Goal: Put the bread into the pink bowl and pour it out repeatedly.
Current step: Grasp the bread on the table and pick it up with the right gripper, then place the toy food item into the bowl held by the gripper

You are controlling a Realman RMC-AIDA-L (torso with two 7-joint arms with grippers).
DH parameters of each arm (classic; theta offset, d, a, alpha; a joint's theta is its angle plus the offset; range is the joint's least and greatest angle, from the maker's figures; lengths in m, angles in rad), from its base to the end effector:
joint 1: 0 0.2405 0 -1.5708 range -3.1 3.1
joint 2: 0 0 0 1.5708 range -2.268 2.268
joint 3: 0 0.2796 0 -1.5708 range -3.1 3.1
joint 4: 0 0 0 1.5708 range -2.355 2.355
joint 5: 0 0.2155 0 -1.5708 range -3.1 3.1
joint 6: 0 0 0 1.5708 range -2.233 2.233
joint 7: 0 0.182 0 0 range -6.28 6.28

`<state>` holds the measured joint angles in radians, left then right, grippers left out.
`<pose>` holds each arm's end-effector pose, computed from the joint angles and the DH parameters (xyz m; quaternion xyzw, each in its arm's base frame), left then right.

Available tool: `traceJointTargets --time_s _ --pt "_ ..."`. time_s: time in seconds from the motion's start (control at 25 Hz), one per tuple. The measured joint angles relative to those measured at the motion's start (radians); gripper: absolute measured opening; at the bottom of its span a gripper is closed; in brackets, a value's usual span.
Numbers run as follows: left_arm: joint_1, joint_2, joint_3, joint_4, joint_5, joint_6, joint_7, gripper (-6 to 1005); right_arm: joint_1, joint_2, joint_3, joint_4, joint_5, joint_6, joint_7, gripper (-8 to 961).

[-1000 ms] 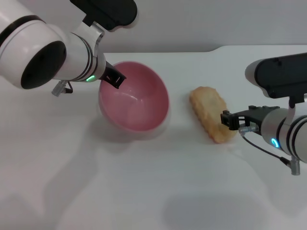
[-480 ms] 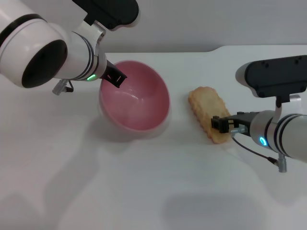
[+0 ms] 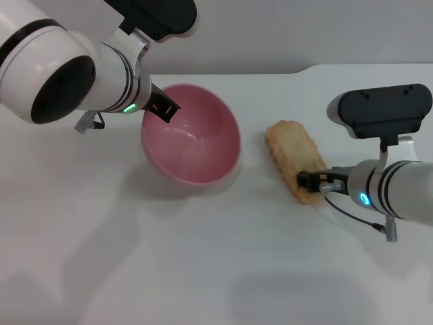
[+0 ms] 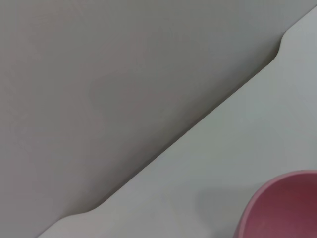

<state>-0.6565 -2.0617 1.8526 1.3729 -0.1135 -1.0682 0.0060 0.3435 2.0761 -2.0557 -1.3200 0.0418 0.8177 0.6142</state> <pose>-0.1585 0.4384 -0.0732 -0.8664 -0.2276 0.1409 0.4215 0.2531 0.3663 -0.1231 -0.7637 0.4887 -0.0377 0.4202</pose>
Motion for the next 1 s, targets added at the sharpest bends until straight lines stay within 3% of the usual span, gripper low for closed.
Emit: traceJointTargets --time_s 0.36,0.6,1.0 --pt "0.001 0.0 0.0 0.0 0.0 0.001 0.0 72 -0.008 -0.002 0.012 -0.01 0.021 -0.013 -0.036 557" --pt "0.003 0.0 0.0 0.0 0.0 0.003 0.0 74 -0.02 -0.001 0.005 -0.059 0.004 -0.012 -0.059 391" --pt "0.007 0.0 -0.001 -0.001 0.0 0.015 0.0 77 -0.127 -0.002 -0.006 -0.363 -0.106 0.075 -0.096 303"
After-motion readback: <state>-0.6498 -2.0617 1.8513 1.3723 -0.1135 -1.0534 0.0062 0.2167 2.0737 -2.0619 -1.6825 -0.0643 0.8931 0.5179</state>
